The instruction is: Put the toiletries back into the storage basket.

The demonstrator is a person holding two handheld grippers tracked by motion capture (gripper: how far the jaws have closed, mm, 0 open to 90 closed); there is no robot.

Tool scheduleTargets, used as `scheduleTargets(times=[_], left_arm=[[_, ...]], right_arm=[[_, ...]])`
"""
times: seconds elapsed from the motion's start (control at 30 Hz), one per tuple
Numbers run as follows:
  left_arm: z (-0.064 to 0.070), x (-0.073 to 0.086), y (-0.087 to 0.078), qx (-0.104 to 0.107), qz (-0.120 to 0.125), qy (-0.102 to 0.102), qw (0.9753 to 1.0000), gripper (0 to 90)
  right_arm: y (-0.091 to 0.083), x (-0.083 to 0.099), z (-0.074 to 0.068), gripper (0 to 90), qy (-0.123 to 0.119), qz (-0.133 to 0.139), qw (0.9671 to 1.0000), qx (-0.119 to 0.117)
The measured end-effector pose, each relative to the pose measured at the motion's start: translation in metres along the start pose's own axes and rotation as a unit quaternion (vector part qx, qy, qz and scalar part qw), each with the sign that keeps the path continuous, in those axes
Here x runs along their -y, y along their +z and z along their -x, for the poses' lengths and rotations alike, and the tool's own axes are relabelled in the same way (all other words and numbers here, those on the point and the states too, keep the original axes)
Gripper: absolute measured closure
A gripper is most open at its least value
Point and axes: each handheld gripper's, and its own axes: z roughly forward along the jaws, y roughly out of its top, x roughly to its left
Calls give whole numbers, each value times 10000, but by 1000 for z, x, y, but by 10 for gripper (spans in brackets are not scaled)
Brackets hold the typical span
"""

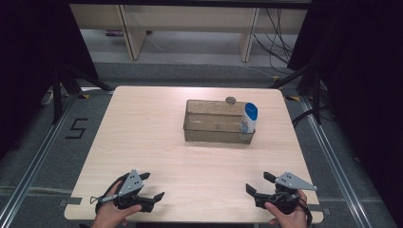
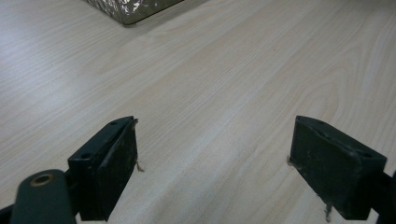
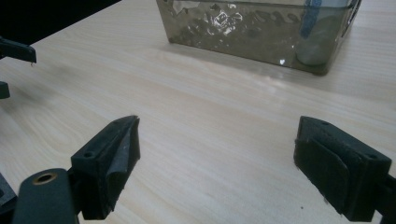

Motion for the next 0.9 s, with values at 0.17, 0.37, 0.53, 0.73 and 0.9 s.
scheduleTargets(times=[0.17, 0.37, 0.53, 0.73, 0.9], left_arm=[[0, 0, 0, -28, 31, -45, 10000, 147], [0, 0, 0, -6, 42, -40, 10000, 146], [0, 0, 0, -7, 41, -38, 10000, 146], [0, 0, -1, 9, 28, -36, 10000, 146], [0, 0, -1, 6, 25, -28, 10000, 146]], right_arm=[[-3, 5, 1, 156, -103, 23, 9999, -122], [-7, 9, -3, 156, -40, -86, 9999, -35], [-11, 12, -6, 156, -12, -140, 9999, -24], [-14, 17, -7, 157, -265, -174, 9995, -79], [-17, 21, -10, 157, -227, -282, 9993, -65]])
